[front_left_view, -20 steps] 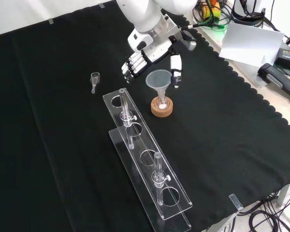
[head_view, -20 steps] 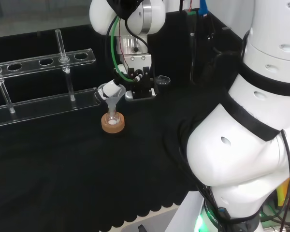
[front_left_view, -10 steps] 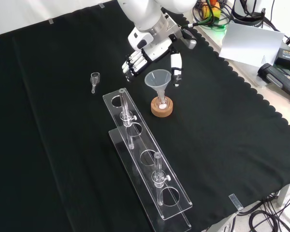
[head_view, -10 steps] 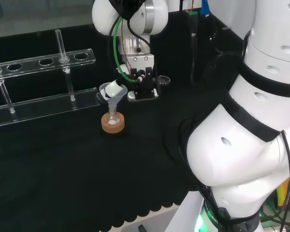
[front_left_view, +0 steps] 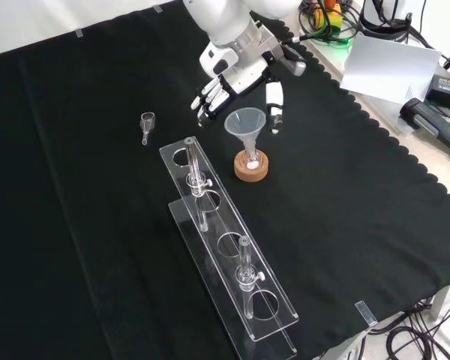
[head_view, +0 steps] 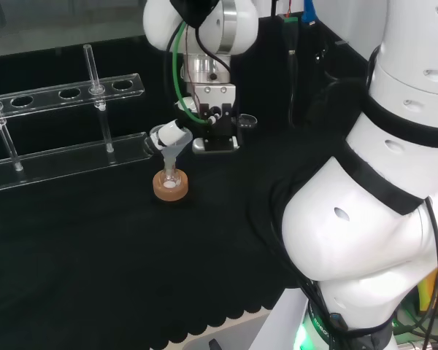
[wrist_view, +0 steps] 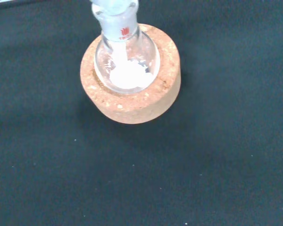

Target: Remove the funnel from the round-bottom flask.

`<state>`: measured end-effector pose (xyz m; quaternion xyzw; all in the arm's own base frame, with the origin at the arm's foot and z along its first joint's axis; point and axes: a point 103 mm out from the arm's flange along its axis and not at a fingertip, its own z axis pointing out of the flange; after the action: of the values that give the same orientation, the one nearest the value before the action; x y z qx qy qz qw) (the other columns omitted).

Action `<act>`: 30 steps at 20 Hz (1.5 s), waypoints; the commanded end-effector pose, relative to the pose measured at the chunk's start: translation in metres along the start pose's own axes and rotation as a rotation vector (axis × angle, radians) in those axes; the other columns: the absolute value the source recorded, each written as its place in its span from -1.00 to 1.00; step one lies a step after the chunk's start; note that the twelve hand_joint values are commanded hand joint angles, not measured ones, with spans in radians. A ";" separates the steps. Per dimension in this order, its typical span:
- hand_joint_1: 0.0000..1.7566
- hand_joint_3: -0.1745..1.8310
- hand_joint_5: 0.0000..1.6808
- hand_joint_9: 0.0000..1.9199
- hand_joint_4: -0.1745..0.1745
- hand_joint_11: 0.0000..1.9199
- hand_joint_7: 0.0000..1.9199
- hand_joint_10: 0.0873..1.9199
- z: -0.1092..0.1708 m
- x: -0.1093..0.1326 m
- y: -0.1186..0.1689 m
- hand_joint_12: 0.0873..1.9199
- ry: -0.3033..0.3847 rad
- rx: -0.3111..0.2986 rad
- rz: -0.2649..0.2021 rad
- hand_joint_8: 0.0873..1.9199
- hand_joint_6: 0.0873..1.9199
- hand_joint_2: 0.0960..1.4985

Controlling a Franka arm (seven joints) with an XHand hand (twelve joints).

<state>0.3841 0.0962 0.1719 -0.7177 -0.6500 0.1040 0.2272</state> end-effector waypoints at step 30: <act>-0.35 -0.79 -0.58 -0.77 -0.15 -1.00 -0.44 -0.31 -0.002 0.000 -0.007 -0.85 -0.056 -0.030 0.034 -0.62 -1.00 -0.16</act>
<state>0.3790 0.0955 0.1770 -0.7283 -0.6452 0.1181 0.1985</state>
